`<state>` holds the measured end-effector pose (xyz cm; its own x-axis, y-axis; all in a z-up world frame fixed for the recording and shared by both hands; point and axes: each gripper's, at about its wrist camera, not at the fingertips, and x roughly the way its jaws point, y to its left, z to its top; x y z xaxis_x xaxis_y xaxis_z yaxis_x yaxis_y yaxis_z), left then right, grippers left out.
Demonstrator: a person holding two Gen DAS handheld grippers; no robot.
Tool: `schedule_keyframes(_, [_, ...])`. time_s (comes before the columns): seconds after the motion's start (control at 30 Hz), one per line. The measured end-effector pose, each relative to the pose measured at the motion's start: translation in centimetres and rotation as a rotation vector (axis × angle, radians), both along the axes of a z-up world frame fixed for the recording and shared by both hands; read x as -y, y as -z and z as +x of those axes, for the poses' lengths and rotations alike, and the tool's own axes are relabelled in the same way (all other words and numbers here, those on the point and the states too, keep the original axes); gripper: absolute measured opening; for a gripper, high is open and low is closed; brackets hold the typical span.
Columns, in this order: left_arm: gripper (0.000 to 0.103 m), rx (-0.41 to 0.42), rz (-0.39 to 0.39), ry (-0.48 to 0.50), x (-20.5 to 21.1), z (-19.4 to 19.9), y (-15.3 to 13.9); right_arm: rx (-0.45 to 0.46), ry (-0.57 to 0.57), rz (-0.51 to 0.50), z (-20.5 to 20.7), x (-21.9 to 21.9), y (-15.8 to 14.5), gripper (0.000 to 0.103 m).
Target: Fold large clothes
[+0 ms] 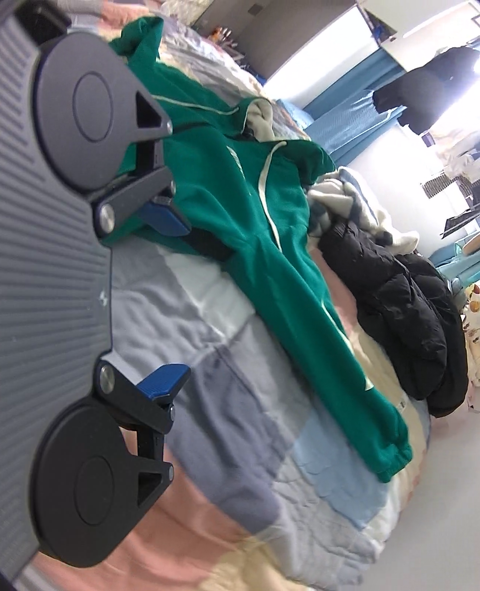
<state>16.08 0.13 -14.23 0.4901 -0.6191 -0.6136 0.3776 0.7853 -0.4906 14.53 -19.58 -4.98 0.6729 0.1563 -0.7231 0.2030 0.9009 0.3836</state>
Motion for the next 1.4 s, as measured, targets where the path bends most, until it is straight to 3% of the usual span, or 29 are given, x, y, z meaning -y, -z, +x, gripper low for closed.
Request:
schedule_keyframes(0.1, [0.041, -0.006, 0.051, 0.046, 2.7, -0.9, 0.9, 0.011, 0.004, 0.027, -1.3, 0.1, 1.0, 0.078])
schedule_keyframes(0.27, [0.042, 0.058, 0.254, 0.097, 6.3, -1.8, 1.7, 0.013, -0.002, 0.066, -2.4, 0.8, 3.3, 0.078])
schedule_keyframes(0.3, [0.046, 0.066, 0.294, 0.102, 7.0, -1.8, 1.9, 0.016, 0.003, 0.074, -2.5, 1.1, 3.7, 0.078])
schedule_keyframes(0.43, [0.056, 0.076, 0.432, 0.091, 8.5, -2.0, 3.1, 0.037, 0.034, 0.149, -2.5, 2.7, 4.9, 0.078])
schedule_keyframes(0.67, [0.059, 0.105, 0.63, 0.081, 11.0, -2.9, 4.6, 0.062, 0.029, 0.17, -1.8, 4.1, 5.9, 0.078])
schedule_keyframes(0.77, [0.048, 0.117, 0.695, 0.084, 11.7, -3.0, 5.0, 0.031, 0.039, 0.228, -1.4, 5.1, 7.0, 0.078])
schedule_keyframes(0.83, [0.031, 0.12, 0.724, 0.092, 11.9, -3.0, 5.0, 0.012, 0.051, 0.261, -1.3, 5.7, 7.6, 0.078])
schedule_keyframes(0.93, [0.011, 0.104, 0.702, 0.107, 11.5, -3.1, 3.8, -0.004, 0.049, 0.303, -1.3, 6.2, 8.1, 0.078])
schedule_keyframes(1.0, [0.007, 0.101, 0.672, 0.094, 10.7, -3.6, 2.0, -0.016, 0.043, 0.329, -1.4, 6.3, 8.4, 0.078])
schedule_keyframes(1.2, [0.006, 0.071, 0.467, -0.003, 4.8, -4.6, -4.8, -0.034, -0.031, 0.38, -1.4, 5.5, 8.7, 0.079])
schedule_keyframes(1.4, [0.005, -0.028, 0.277, -0.18, -3.1, -4.9, -8.4, -0.107, -0.176, 0.462, -1.1, 3.1, 9.5, 0.08])
